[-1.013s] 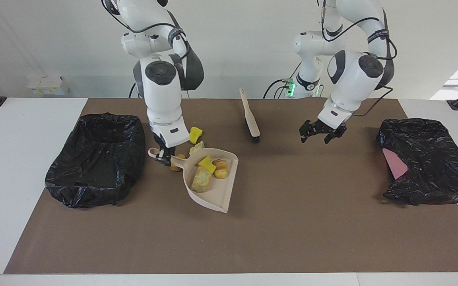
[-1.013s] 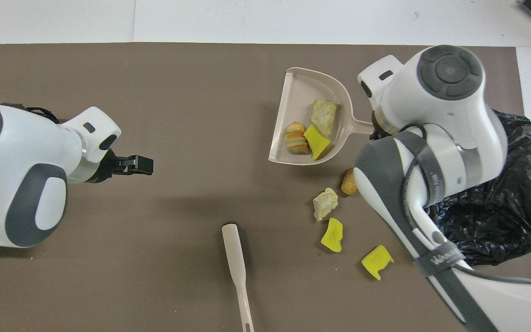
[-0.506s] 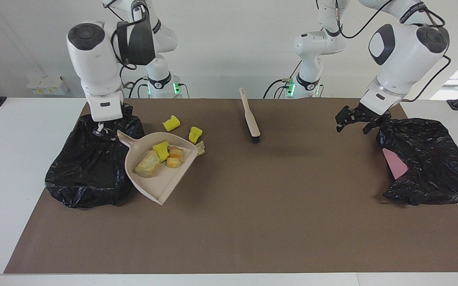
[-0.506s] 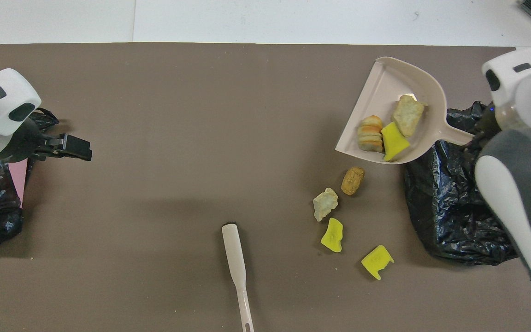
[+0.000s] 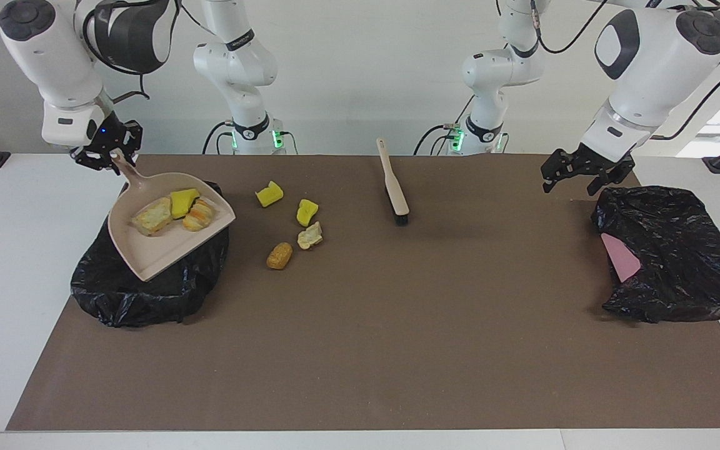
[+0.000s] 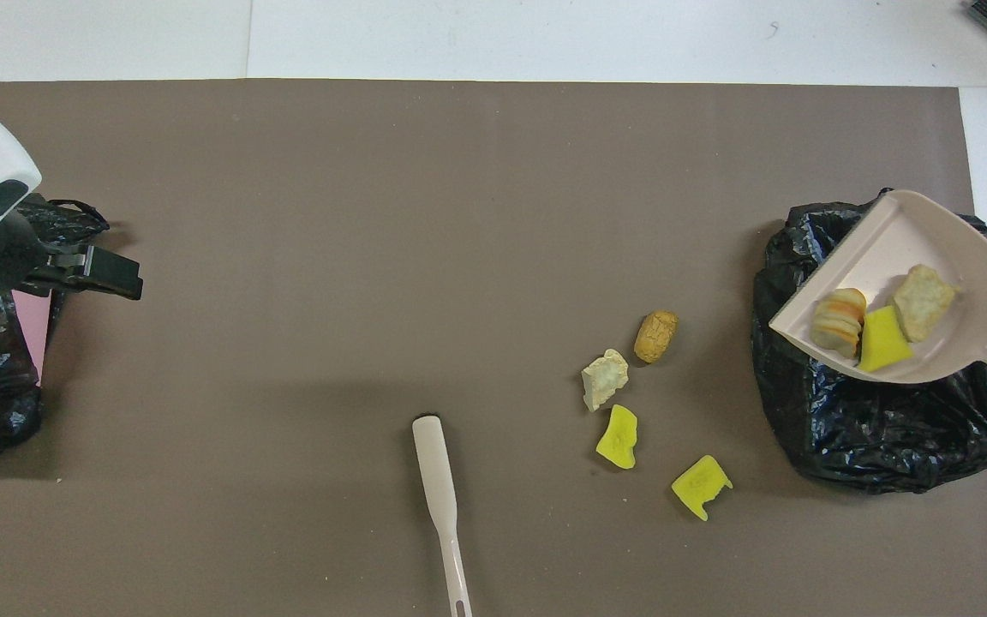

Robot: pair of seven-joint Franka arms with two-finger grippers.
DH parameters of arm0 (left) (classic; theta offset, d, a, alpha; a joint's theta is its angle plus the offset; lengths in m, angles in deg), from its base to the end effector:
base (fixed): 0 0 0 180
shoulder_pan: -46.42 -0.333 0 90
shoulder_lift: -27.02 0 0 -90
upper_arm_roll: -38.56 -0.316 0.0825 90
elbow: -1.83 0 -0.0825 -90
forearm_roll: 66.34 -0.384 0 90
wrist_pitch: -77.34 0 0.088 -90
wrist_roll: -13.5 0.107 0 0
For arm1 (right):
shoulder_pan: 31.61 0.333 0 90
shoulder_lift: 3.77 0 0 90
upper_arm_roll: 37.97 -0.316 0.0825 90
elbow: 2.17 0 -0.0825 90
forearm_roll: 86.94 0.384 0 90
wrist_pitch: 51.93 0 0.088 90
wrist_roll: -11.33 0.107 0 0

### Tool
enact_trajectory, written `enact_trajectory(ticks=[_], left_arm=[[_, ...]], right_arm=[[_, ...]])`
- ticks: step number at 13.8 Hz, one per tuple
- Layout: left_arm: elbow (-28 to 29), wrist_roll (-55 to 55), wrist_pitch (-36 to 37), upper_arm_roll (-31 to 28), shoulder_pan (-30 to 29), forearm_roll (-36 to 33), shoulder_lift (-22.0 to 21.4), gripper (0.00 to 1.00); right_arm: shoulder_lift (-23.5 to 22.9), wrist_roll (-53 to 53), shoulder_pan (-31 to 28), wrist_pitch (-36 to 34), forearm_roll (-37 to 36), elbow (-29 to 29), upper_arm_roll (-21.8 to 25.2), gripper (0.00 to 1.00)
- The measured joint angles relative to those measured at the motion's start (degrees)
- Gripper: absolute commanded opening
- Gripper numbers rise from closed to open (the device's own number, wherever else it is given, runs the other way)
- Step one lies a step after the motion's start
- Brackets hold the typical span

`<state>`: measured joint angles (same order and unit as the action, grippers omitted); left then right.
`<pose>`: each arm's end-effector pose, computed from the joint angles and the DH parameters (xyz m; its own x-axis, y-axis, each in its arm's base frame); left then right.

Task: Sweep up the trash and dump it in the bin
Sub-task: 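Tilt the dustpan with the right gripper to dump chunks onto the bag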

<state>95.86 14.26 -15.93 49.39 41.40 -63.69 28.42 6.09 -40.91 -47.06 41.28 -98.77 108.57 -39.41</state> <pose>0.5608 -0.0606 0.5828 0.9931 -0.1118 -0.0367 -0.1099 -0.9926 0.0511 0.4736 -0.1389 0.5514 0.7480 0.6168 -0.2450 0.6399 -0.7683 0.0193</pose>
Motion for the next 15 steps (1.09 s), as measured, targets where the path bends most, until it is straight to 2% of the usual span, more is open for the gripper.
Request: enact_trajectory(ticks=[3, 6, 8, 12, 15], left_arm=[[-0.24, 0.0, 0.01, -0.34, 1.01, -0.01, 0.01, 1.0], [-0.72, 0.0, 0.04, -9.53, 10.13, -0.07, 0.0, 1.0], [-0.83, 0.0, 0.05, -12.04, 12.15, -0.08, -0.1, 1.0], [-0.85, 0.0, 0.05, -12.64, 12.19, -0.09, -0.1, 1.0], [-0.86, 0.0, 0.05, -12.97, 12.19, -0.1, -0.1, 1.0]], right_arm=[[5.67, 11.62, -0.19, -1.5, -1.25, 7.93, -0.28, 0.0], [8.21, 21.81, -0.13, -7.16, -1.32, 11.05, -0.52, 0.0], [8.24, 23.57, -0.53, -9.81, -1.33, 11.06, -0.45, 0.0], [8.21, 23.66, -1.5, -15.27, -1.33, 9.91, -0.33, 0.0], [7.48, 23.67, -2.12, -20.37, -1.33, 6.92, -0.25, 0.0]])
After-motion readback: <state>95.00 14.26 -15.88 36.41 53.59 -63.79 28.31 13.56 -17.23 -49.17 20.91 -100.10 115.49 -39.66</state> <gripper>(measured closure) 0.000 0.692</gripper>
